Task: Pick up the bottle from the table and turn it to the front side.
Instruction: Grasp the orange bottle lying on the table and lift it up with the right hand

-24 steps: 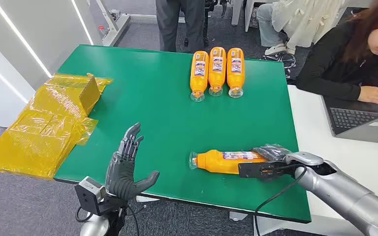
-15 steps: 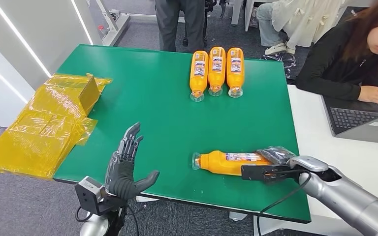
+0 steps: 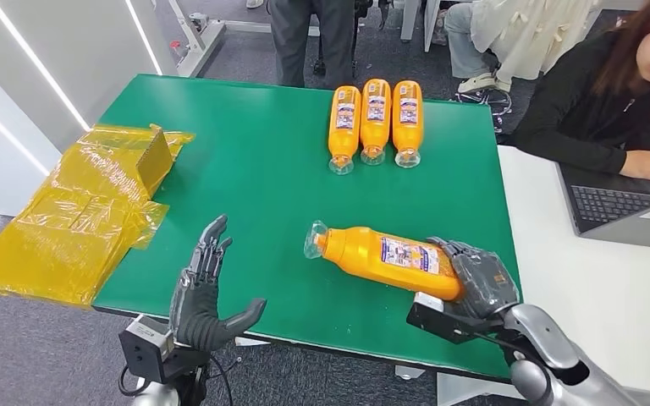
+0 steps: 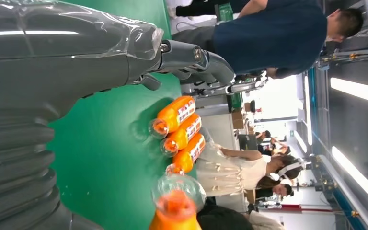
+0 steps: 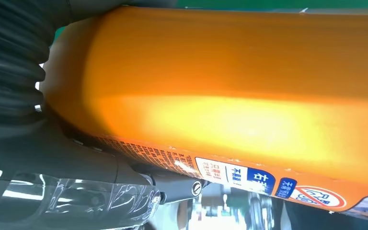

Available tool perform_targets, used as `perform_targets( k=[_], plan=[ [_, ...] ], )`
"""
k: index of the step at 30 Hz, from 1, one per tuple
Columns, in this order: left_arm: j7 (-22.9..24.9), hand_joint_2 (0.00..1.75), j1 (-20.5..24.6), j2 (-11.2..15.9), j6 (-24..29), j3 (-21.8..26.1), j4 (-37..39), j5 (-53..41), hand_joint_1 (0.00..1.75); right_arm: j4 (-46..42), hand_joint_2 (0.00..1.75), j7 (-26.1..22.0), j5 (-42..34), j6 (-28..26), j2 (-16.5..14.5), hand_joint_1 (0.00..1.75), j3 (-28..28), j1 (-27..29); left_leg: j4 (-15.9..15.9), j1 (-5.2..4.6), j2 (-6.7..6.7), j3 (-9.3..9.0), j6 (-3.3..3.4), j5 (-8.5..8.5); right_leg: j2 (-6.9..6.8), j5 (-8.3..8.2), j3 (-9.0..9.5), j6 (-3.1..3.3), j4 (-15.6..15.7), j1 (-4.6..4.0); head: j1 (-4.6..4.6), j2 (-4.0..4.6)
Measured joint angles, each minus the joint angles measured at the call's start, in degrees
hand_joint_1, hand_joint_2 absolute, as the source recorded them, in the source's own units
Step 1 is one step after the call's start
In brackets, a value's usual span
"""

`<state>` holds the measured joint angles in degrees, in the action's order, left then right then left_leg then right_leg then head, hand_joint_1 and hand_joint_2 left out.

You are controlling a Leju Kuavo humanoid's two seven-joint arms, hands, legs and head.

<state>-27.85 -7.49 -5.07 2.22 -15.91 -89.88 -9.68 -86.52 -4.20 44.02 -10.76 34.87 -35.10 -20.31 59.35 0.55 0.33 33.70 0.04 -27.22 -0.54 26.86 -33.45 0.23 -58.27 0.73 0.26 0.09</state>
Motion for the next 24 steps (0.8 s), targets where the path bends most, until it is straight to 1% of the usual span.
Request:
perform_targets(
  k=[5,8,9,12,14,16,18,21,24],
  plan=[
    [0.34,1.75,-0.83,0.03,0.79,0.0,-1.15,-0.3,0.0,-6.93,1.75,-0.68,2.9,-3.8,-0.62,1.75,5.04,10.12,0.0,0.0,0.05,0.02,0.02,-0.04,-0.08,0.03,0.0,-0.02,0.01,0.0,-0.01,0.0],
    [0.36,1.75,-0.96,0.04,0.91,0.0,-1.24,-0.31,0.0,-7.8,1.75,-0.85,3.04,-4.38,-0.67,1.75,5.64,11.46,0.0,0.0,0.06,0.03,0.02,-0.04,-0.08,0.03,0.0,-0.02,0.01,0.0,-0.02,0.0],
    [0.36,1.75,-1.16,0.1,1.17,-0.01,-1.37,-0.3,0.0,-8.66,1.75,-1.23,3.41,-5.14,-0.88,1.75,6.34,12.91,0.0,0.0,0.05,0.03,0.02,-0.05,-0.08,0.03,0.0,-0.02,0.01,0.0,-0.02,0.0],
    [0.86,1.75,-2.22,0.44,2.25,-0.22,-2.25,0.69,0.0,-14.12,1.75,-3.16,6.53,-9.86,-3.72,1.75,10.22,21.87,-0.01,0.0,0.02,0.01,0.02,-0.08,-0.05,0.08,-0.03,-0.01,0.01,0.0,-0.01,0.0],
    [1.52,1.75,-2.38,0.51,1.52,-0.32,-2.42,2.37,0.0,-16.08,1.75,-3.78,8.15,-12.35,-5.84,1.75,10.97,25.53,-0.03,0.01,0.02,0.01,0.02,-0.08,-0.06,0.1,-0.03,-0.03,0.01,0.0,-0.02,0.0],
    [2.18,1.75,-2.36,0.51,-0.2,-0.5,-2.42,4.68,0.0,-17.01,1.75,-4.14,9.61,-14.47,-7.92,1.75,10.82,27.78,-0.05,0.01,-0.03,0.0,0.02,-0.09,-0.01,0.1,-0.03,-0.03,0.0,0.0,-0.02,0.0],
    [3.08,1.75,-2.34,0.5,-3.01,-0.92,-2.43,8.06,0.0,-17.32,1.75,-4.23,10.76,-15.87,-10.06,1.75,10.22,28.95,-0.06,0.01,-0.11,-0.02,0.02,-0.09,0.07,0.1,-0.04,-0.02,0.0,0.0,-0.02,0.0],
    [4.91,1.75,-2.31,0.51,-8.84,-1.84,-2.5,14.58,0.0,-17.02,1.75,-4.2,11.55,-16.78,-12.93,1.75,8.69,29.29,-0.06,0.01,-0.17,-0.05,0.02,-0.08,0.12,0.1,-0.04,-0.02,0.0,0.0,-0.02,0.0],
    [6.26,1.75,-2.14,0.6,-13.48,-2.73,-2.54,19.42,0.0,-16.44,1.75,-3.96,11.86,-17.07,-15.03,1.75,7.33,29.31,-0.06,0.0,-0.18,-0.05,0.02,-0.08,0.12,0.1,-0.03,-0.02,0.0,0.0,-0.02,0.0]
  ],
)
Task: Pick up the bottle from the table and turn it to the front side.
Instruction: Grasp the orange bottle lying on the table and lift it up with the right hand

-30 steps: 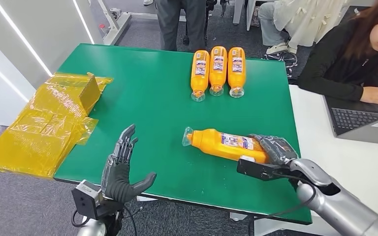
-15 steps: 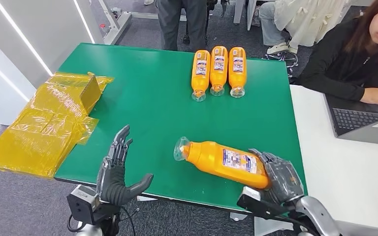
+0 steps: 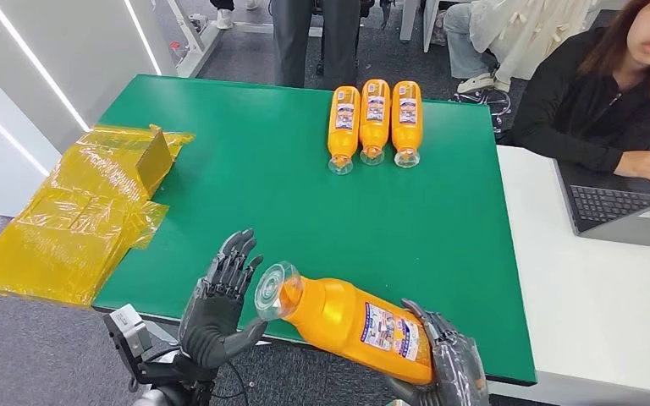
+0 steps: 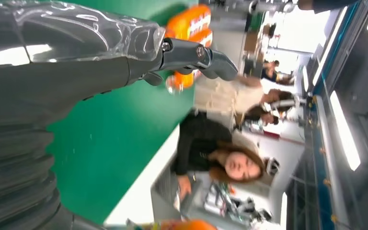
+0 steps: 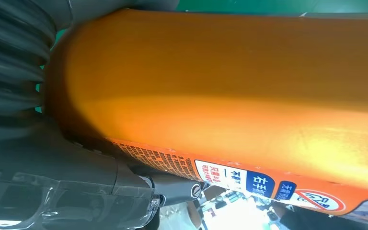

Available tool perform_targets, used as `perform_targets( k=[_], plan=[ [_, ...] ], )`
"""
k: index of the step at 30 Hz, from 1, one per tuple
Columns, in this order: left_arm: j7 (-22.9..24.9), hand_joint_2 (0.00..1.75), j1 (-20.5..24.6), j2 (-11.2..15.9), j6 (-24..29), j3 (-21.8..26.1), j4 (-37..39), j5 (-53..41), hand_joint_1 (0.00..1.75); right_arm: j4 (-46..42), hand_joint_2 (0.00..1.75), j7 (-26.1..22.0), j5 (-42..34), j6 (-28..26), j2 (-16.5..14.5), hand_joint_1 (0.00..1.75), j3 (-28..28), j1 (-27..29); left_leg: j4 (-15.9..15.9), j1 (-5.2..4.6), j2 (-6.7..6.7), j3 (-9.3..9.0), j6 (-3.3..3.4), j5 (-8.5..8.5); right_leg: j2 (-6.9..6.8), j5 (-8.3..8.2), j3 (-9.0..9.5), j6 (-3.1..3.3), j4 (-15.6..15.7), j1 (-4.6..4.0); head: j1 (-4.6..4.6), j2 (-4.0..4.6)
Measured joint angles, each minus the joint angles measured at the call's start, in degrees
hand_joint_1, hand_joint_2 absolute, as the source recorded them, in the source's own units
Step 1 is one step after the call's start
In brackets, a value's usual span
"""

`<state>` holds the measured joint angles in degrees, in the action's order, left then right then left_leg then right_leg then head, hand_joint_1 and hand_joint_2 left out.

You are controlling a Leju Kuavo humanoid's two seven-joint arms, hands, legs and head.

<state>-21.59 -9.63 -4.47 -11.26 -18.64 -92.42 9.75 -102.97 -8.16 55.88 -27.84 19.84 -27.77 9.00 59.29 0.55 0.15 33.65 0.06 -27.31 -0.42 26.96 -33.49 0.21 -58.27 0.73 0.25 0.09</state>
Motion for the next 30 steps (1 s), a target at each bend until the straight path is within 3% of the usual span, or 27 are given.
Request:
perform_targets(
  k=[6,15,23,30],
  plan=[
    [2.67,1.75,1.52,0.72,-9.14,-2.56,-0.02,6.95,0.0,1.1,1.75,1.25,1.77,-0.04,-4.29,1.75,-2.74,0.01,0.01,-0.01,0.0,0.0,0.0,0.0,0.0,-0.01,0.01,0.01,0.0,0.01,-0.01,0.0],
    [4.84,1.75,4.24,1.46,-16.51,-5.54,-0.3,10.1,0.0,2.55,1.75,1.23,1.35,1.43,-7.45,1.75,-5.39,-0.71,0.0,-0.01,0.0,0.0,0.0,0.0,0.0,-0.01,0.0,0.01,0.0,0.01,0.01,0.0],
    [4.81,1.75,8.57,2.46,-17.59,-8.45,0.3,10.21,0.0,5.11,1.75,0.34,-0.43,3.24,-8.96,1.75,-7.19,-3.17,0.02,-0.01,-0.04,-0.04,-0.01,0.01,0.04,-0.04,0.01,0.04,0.0,0.01,0.02,0.0],
    [4.97,1.75,10.82,3.44,-15.41,-9.87,0.64,10.4,0.0,8.8,1.75,-0.81,-3.52,3.5,-9.56,1.75,-11.1,-7.51,0.02,0.0,-0.2,-0.07,-0.02,0.01,0.22,-0.05,-0.04,0.05,-0.01,0.0,0.02,0.0]
  ],
)
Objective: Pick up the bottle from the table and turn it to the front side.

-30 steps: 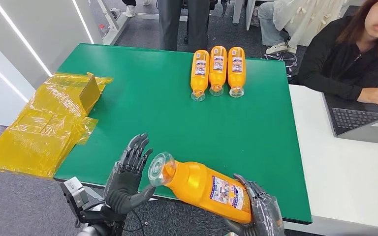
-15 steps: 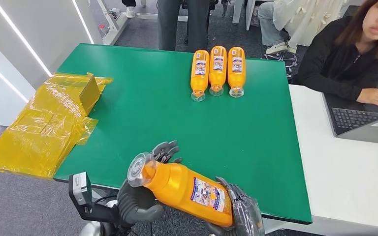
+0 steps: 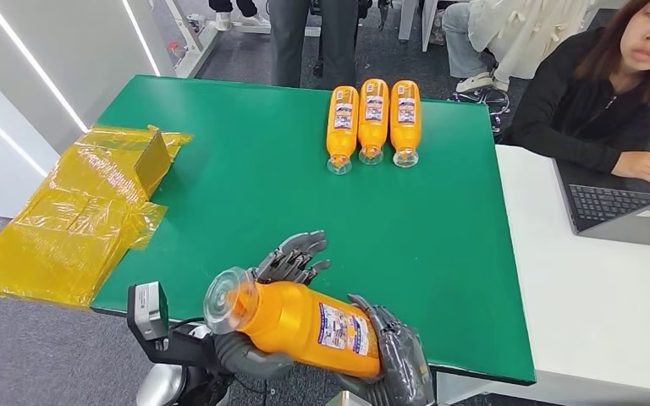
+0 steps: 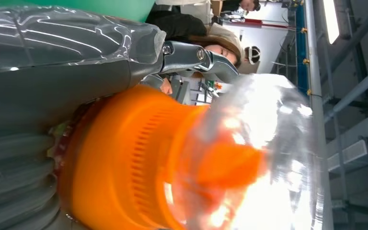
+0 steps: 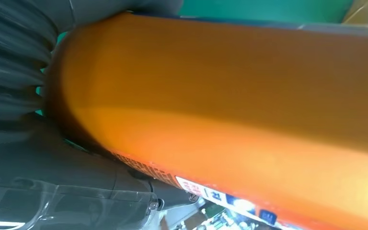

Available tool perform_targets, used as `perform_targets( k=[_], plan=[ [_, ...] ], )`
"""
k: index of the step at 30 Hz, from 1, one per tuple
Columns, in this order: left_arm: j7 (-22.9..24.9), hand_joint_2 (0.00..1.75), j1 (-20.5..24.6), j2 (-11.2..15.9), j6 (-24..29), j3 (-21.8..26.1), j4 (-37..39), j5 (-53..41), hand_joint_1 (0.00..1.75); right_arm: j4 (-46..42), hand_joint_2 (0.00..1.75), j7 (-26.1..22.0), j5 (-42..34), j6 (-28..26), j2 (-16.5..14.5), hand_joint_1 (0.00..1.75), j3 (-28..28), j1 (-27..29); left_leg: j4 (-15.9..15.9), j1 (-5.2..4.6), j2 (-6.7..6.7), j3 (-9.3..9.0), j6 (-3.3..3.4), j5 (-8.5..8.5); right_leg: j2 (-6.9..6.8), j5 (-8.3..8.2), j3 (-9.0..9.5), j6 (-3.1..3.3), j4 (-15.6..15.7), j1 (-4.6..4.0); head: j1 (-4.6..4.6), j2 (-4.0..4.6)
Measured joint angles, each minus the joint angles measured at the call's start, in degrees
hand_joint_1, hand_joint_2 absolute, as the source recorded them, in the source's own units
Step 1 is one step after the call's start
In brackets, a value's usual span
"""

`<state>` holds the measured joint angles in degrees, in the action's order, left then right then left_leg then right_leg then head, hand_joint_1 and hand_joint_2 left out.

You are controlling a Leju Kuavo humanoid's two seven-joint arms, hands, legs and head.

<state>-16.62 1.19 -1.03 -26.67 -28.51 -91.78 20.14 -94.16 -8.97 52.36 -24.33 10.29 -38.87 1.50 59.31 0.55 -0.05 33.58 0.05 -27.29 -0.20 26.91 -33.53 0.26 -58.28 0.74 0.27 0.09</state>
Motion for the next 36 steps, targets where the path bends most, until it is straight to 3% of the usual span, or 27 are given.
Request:
perform_targets(
  k=[7,11,26,27,30,31,36],
  plan=[
    [0.01,1.75,0.27,0.63,2.58,-0.16,0.78,-0.19,0.0,3.36,1.75,-1.11,-2.86,0.12,-2.28,1.75,-2.59,-3.03,0.0,0.0,-0.04,0.0,0.0,0.0,0.09,0.0,-0.05,0.0,0.0,0.0,-0.01,0.0],
    [-0.01,1.75,0.28,0.71,2.88,-0.16,1.27,-0.11,1.73,4.06,1.75,-1.11,-3.01,0.07,-2.7,1.75,-2.98,-3.43,0.0,0.0,-0.04,0.02,0.0,0.0,0.1,0.0,-0.05,0.0,0.0,0.0,-0.01,0.0],
    [-0.24,1.75,-0.35,0.81,6.41,0.14,1.66,-0.11,1.75,6.71,1.75,-2.35,-5.86,0.03,-3.37,1.75,-3.46,-4.21,-0.01,0.0,-0.05,0.02,0.0,-0.01,0.11,0.0,-0.05,0.0,-0.01,0.0,-0.01,0.0],
    [-0.29,1.75,-0.43,0.81,6.61,0.19,1.66,-0.18,1.75,6.94,1.75,-2.54,-5.94,0.05,-3.45,1.54,-3.47,-4.28,-0.01,0.0,-0.04,0.02,0.0,-0.01,0.11,0.0,-0.05,0.0,-0.01,0.0,-0.01,0.0],
    [-0.38,1.75,-0.57,0.81,7.03,0.33,1.66,-0.31,1.75,7.56,1.75,-2.93,-6.03,0.08,-3.68,0.28,-3.47,-4.46,-0.01,0.0,-0.04,0.02,0.0,-0.01,0.11,0.0,-0.05,0.0,-0.01,0.0,-0.01,0.0],
    [-0.4,1.75,-0.6,0.79,7.21,0.4,1.67,-0.34,1.75,7.74,1.75,-3.01,-6.03,0.13,-3.73,0.06,-3.5,-4.52,-0.01,0.0,-0.04,0.02,0.0,-0.01,0.11,0.0,-0.05,0.0,-0.01,0.0,0.0,0.0],
    [-0.29,1.75,-0.59,0.47,8.34,0.65,1.93,-0.9,1.75,8.61,1.75,-3.3,-6.5,-0.04,-3.87,0.0,-3.74,-4.75,0.0,-0.01,-0.04,0.02,0.0,-0.01,0.11,0.0,-0.05,0.0,0.0,0.01,0.0,0.0]
  ],
)
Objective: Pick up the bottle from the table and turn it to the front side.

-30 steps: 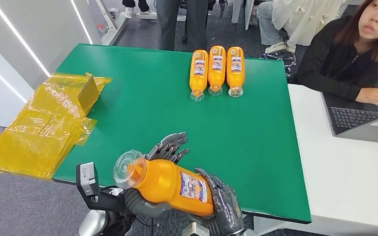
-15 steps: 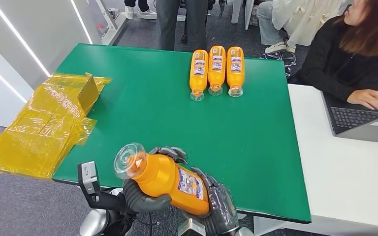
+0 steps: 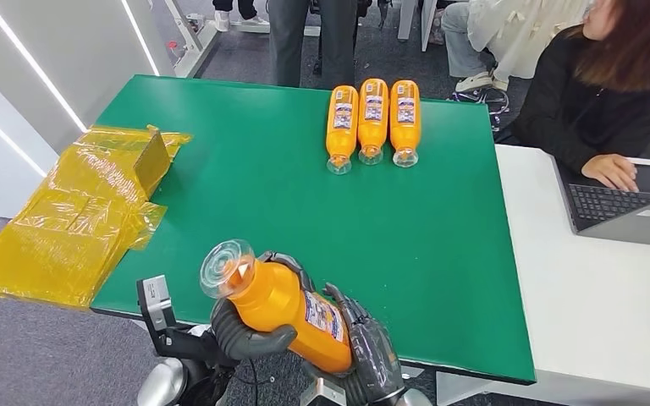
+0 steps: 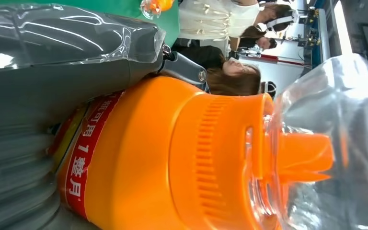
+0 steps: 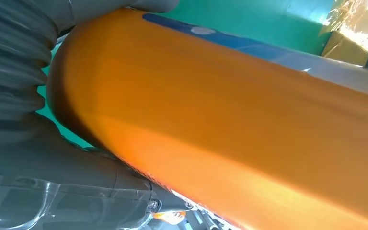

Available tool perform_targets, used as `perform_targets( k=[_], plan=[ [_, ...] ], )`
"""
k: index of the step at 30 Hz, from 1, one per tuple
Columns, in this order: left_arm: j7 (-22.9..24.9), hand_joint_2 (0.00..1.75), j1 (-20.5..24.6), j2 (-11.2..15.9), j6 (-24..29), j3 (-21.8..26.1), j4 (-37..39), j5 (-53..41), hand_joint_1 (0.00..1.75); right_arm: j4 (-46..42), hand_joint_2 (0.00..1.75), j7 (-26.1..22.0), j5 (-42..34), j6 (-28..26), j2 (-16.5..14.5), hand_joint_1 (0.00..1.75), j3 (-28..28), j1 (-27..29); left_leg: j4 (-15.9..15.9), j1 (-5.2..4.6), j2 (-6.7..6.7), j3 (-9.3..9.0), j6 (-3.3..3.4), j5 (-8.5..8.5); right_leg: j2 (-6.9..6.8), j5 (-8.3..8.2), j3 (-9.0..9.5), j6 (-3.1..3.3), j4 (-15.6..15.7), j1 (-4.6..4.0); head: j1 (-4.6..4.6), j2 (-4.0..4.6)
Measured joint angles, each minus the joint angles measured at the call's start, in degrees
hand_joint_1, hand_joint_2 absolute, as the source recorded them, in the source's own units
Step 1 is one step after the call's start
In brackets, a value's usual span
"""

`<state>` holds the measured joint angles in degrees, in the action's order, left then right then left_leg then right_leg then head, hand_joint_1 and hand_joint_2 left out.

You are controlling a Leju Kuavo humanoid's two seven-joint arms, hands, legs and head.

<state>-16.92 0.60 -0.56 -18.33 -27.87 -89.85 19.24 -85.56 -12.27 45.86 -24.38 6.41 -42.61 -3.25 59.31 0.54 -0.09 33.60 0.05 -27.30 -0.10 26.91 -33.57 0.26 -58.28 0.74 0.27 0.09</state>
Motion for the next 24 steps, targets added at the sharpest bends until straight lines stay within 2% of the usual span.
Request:
perform_targets(
  k=[5,11,17,24],
  plan=[
    [0.05,1.75,0.42,-0.85,1.05,0.37,0.83,-1.65,1.75,0.25,1.75,-0.01,-0.49,-1.38,-0.03,0.0,-0.05,0.0,0.0,0.0,0.0,0.0,0.0,0.0,0.0,0.0,0.0,0.0,0.0,0.0,-0.01,0.0],
    [-2.23,1.75,2.28,-1.76,6.28,1.59,2.2,-11.26,1.75,0.29,1.75,0.77,-1.07,-3.24,-0.03,0.0,-0.31,-0.05,0.0,0.0,-0.01,-0.01,0.0,0.0,0.01,0.0,-0.01,0.01,0.0,0.0,-0.01,0.0],
    [-5.86,1.75,4.94,-1.72,16.65,3.96,3.5,-32.84,1.75,0.62,1.75,1.3,-2.34,-4.26,0.11,0.0,-0.99,-0.42,0.0,0.01,-0.03,-0.01,-0.02,0.02,0.03,-0.01,-0.02,0.02,-0.02,-0.01,-0.01,0.0],
    [-7.06,1.75,9.66,-0.62,25.83,6.35,7.36,-53.29,1.75,1.3,1.75,-0.45,-4.22,-2.56,0.21,0.0,-1.86,-0.95,0.0,0.01,-0.02,-0.01,-0.03,0.02,0.02,-0.02,-0.01,0.02,-0.02,-0.01,0.01,0.0]
  ],
)
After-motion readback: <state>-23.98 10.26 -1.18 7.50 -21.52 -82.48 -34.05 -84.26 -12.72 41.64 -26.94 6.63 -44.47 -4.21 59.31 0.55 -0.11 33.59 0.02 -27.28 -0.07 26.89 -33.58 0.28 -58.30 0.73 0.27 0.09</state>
